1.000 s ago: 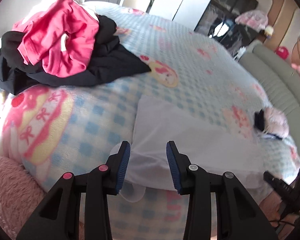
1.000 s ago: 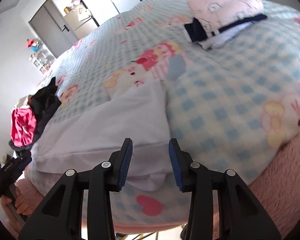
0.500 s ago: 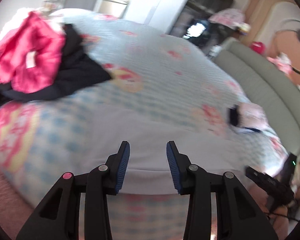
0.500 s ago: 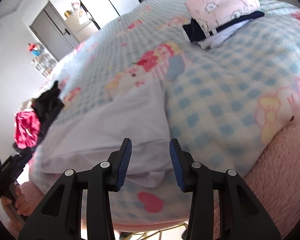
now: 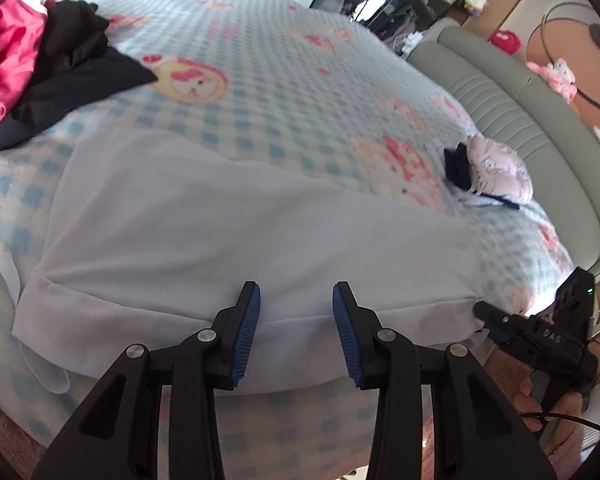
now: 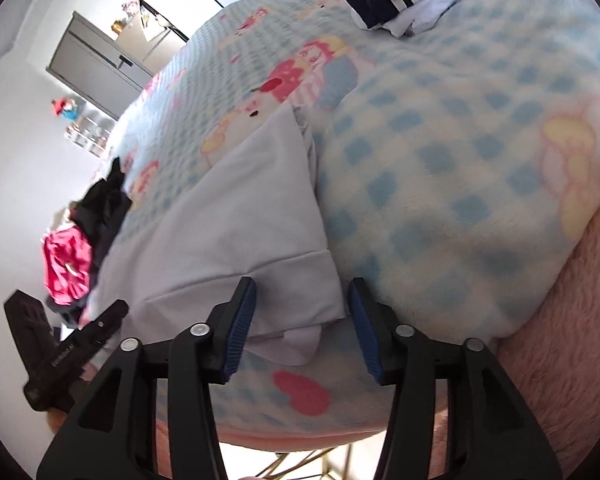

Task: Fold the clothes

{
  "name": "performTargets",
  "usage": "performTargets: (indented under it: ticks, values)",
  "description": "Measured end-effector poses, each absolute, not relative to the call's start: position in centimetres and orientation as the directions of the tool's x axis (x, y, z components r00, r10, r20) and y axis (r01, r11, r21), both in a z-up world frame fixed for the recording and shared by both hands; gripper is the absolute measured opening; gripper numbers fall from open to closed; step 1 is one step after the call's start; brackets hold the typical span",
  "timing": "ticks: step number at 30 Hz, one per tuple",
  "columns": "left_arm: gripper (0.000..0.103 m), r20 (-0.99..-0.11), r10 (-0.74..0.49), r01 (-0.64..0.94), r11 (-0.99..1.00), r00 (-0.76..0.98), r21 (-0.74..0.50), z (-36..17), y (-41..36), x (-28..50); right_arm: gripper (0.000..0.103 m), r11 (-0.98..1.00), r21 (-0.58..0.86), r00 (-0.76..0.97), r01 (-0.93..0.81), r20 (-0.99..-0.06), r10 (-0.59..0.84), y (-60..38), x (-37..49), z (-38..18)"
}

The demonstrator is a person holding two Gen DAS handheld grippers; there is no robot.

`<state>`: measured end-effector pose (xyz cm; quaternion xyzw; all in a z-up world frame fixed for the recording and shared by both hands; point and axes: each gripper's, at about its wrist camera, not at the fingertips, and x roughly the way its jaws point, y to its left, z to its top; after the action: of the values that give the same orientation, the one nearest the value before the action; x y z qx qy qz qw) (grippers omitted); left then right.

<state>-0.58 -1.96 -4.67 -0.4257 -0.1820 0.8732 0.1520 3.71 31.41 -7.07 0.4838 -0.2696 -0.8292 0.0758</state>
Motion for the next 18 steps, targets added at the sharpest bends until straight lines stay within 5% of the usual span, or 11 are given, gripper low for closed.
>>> performTargets:
  ticks: [3, 9, 18]
  values:
    - [0.04, -0.626, 0.478, -0.189, -0.862, -0.616, -0.471, -3.4, -0.9, -0.3, 0.054, -0.834, 0.537, -0.507, -0.125, -0.757, -0.412, 31.1, 3.5, -7.4]
    - [0.038, -0.756, 0.416, -0.152, -0.906, -0.506, -0.396, -7.0, 1.0, -2.0, 0.059, -0.819, 0.559, -0.479, -0.126, -0.757, -0.443, 30.6, 2.7, -8.4]
    - [0.038, -0.749, 0.43, -0.156, -0.898, -0.505, -0.411, -7.4, 0.9, -1.9, 0.068, -0.793, 0.601, -0.454, -0.099, -0.736, -0.501, 29.6, 1.7, -8.9]
